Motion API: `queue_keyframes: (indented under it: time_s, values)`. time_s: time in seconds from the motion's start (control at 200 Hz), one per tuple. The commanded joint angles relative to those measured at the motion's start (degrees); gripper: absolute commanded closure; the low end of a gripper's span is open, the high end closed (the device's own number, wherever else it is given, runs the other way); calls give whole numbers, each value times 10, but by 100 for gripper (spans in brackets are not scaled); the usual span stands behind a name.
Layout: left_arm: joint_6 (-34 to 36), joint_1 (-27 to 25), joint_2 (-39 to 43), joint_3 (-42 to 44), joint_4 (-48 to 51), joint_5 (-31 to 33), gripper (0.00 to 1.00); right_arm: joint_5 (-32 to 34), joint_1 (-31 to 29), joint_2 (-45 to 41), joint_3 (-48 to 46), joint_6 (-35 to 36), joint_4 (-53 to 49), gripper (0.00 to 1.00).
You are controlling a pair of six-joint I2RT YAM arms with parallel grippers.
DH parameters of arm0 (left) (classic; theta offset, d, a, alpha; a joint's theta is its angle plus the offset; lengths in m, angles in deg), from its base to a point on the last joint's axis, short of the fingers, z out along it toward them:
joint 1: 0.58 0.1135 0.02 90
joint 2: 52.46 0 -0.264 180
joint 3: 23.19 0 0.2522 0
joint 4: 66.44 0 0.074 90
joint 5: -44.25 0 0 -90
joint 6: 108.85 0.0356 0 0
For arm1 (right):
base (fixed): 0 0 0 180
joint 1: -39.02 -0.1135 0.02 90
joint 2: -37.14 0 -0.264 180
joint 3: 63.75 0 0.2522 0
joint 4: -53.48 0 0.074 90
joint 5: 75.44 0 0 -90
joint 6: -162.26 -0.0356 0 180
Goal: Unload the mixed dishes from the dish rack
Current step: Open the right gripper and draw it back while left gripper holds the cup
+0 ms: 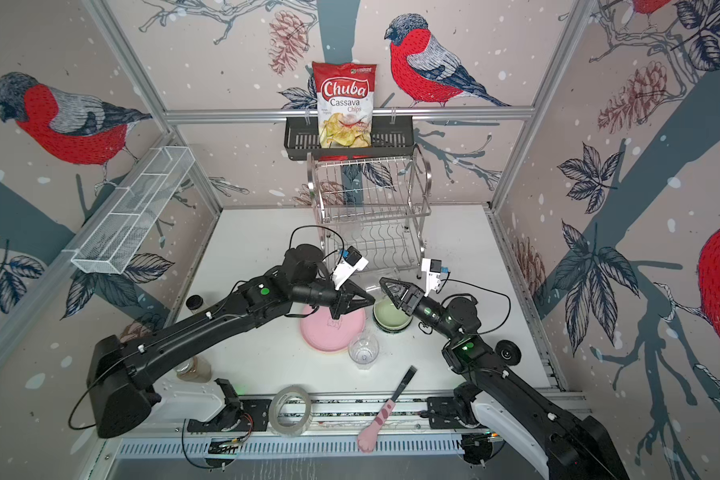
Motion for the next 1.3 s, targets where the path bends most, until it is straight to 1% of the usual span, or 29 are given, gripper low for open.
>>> queue_keyframes:
  time_s: [0.0,0.1,0.185,0.24,0.275,0.38,0.51,0.56,0.74,0.956,1.096,1.296]
  values:
    - [17,-1,-6,-9,32,-16,100,-36,0,5,6,6,70,22]
    - [22,0,-8,-12,40,-4,100,-41,-1,10,8,6,75,31]
    - [21,0,-9,-14,39,8,100,-45,-1,11,8,5,80,40]
    - [15,0,-9,-13,31,13,89,-48,-2,11,6,5,82,45]
    - [10,0,-9,-11,23,13,85,-48,-4,11,5,4,84,47]
    - [-7,0,-12,-7,-1,13,78,-46,-11,11,0,0,96,51]
    - [-28,0,-10,-4,-31,17,77,-37,-22,11,-6,-2,103,54]
    - [-36,0,-8,-3,-42,26,73,-34,-25,10,-8,-2,105,54]
    - [-63,0,12,9,-95,68,63,-28,-31,9,-16,-14,123,55]
    - [-94,0,39,30,-166,122,62,-15,-58,9,-18,-17,148,56]
    - [-106,0,46,35,-195,129,62,-5,-79,10,-19,-12,151,56]
    - [-131,-1,29,36,-234,95,78,6,-106,25,-16,-1,158,56]
